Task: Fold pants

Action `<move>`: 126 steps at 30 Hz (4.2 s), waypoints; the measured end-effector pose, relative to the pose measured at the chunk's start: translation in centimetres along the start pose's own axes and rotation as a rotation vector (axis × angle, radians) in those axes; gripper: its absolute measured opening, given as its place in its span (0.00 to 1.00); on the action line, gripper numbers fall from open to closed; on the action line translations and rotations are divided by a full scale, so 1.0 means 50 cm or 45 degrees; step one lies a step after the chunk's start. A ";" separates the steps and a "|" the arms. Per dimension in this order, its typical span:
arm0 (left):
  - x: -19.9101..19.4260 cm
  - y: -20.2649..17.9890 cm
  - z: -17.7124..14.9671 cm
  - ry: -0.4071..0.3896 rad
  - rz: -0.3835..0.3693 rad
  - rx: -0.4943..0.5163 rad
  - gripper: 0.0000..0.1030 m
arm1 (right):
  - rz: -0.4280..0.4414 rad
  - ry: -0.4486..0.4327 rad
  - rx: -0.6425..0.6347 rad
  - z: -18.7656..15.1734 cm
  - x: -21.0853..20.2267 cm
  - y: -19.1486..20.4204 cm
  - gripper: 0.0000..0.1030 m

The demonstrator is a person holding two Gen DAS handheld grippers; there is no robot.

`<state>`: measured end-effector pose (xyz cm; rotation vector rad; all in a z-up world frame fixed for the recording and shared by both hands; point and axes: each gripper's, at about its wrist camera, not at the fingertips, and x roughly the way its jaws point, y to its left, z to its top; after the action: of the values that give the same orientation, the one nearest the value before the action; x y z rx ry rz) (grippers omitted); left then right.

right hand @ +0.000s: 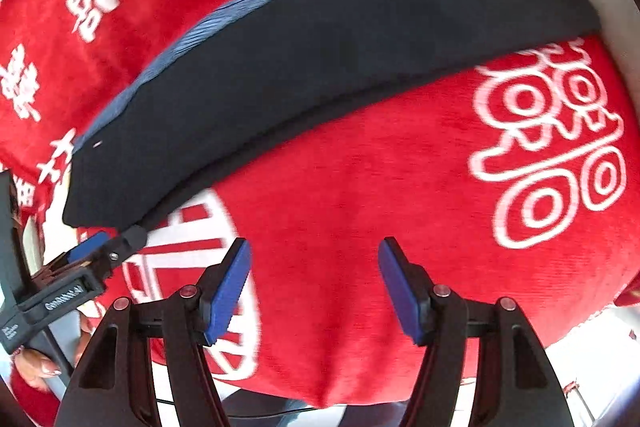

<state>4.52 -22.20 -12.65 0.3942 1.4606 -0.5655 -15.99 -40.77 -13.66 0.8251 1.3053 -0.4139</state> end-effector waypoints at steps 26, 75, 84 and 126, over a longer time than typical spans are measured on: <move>0.060 0.213 0.066 -0.078 0.047 -0.155 0.99 | 0.717 0.075 0.289 0.043 0.171 0.135 0.42; 0.092 0.098 0.042 -0.085 0.072 -0.012 1.00 | -0.110 -0.185 -0.186 0.105 0.055 0.035 0.28; 0.113 0.079 0.049 -0.092 0.077 -0.029 1.00 | -0.101 -0.160 -0.061 0.081 0.015 -0.019 0.44; 0.035 -0.365 0.127 -0.025 0.135 0.214 1.00 | 0.409 -0.226 0.407 0.086 -0.078 -0.338 0.72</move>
<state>-0.85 -40.84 -12.29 0.5932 1.3690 -0.6064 -25.74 -55.71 -14.81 1.2169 0.9331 -0.4332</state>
